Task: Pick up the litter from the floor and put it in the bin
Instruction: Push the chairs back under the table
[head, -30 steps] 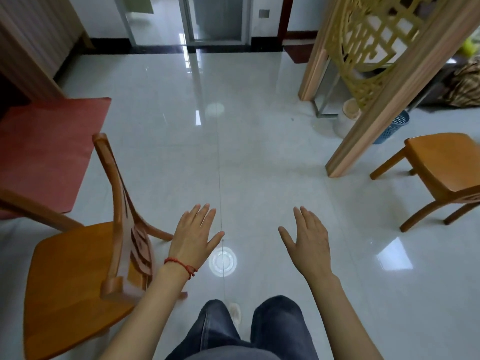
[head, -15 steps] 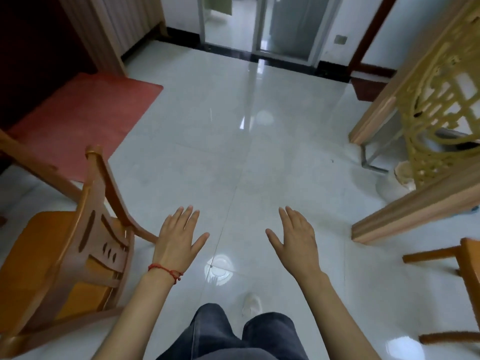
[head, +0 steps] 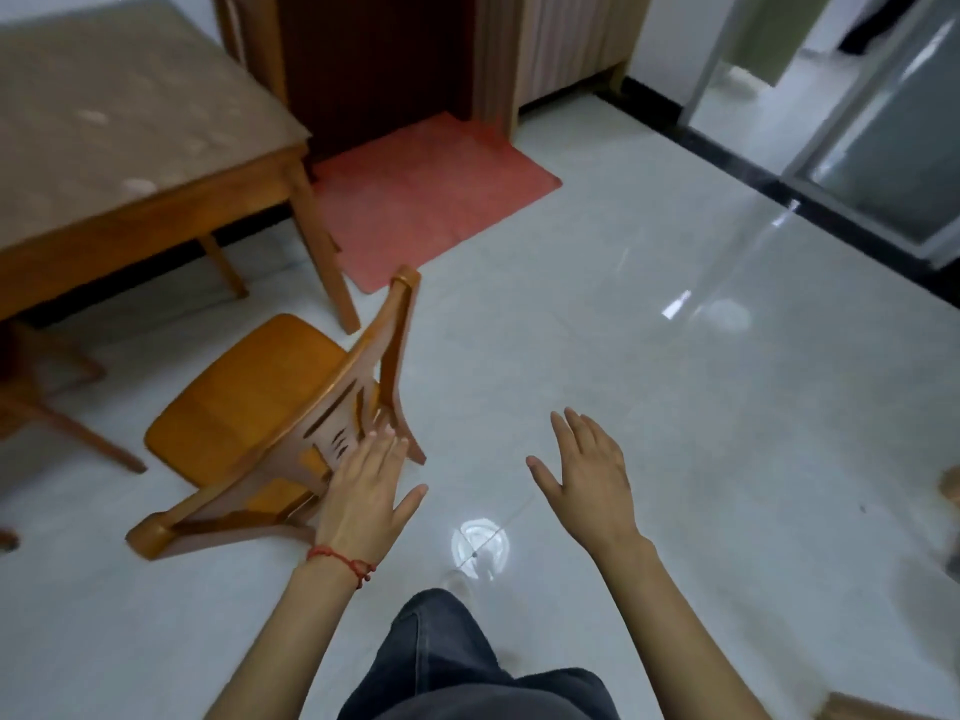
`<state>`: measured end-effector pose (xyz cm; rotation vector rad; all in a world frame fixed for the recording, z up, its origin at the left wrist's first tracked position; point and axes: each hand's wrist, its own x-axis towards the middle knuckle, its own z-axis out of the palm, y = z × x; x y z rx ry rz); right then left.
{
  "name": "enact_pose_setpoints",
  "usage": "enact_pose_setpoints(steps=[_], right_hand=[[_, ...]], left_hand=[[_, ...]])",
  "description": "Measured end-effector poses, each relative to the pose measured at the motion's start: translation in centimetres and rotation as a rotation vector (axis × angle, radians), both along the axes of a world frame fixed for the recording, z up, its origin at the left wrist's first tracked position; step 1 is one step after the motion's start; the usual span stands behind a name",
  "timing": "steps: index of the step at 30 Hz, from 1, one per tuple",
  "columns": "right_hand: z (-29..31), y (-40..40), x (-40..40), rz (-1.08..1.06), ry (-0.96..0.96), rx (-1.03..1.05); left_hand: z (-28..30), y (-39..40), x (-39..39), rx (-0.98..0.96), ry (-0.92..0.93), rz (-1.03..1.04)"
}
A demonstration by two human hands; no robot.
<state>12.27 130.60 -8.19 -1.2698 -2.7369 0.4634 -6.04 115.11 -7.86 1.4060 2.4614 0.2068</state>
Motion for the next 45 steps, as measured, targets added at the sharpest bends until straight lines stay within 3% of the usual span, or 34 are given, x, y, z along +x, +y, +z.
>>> enact_pose_setpoints(steps=[8, 20, 23, 27, 31, 33, 35, 39, 45], right_hand=[[0.4, 2.3, -7.4, 0.326, -0.015, 0.027], [-0.8, 4.8, -15.8, 0.832, -0.014, 0.095], [-1.0, 6.1, -17.1, 0.880, 0.027, 0.126], [-0.9, 6.6, -18.5, 0.770, 0.100, -0.136], [-0.5, 5.6, -20.8, 0.500, 0.212, -0.649], [-0.6, 5.1, -22.2, 0.369, 0.225, -0.783], [-0.7, 4.6, -23.4, 0.277, 0.258, -0.824], [-1.2, 3.7, -24.2, 0.197, 0.324, -0.817], [-2.0, 3.5, -25.0, 0.186, 0.360, -0.776]], left_hand=[[0.2, -1.7, -1.2, 0.003, 0.005, 0.243], [-0.2, -3.1, 2.0, -0.008, 0.011, 0.803], [0.1, -2.3, 2.6, 0.070, 0.026, 0.938], [-0.7, -1.1, 2.1, 0.357, 0.017, 1.258], [-0.2, 0.5, -0.4, 0.756, -0.229, 1.621], [0.0, 0.7, -2.1, 0.874, -0.394, 1.760], [-0.1, 0.9, -3.4, 0.955, -0.449, 1.812], [-0.5, 1.7, -4.4, 1.059, -0.389, 1.851], [-1.4, 1.0, -5.4, 1.071, -0.331, 1.851]])
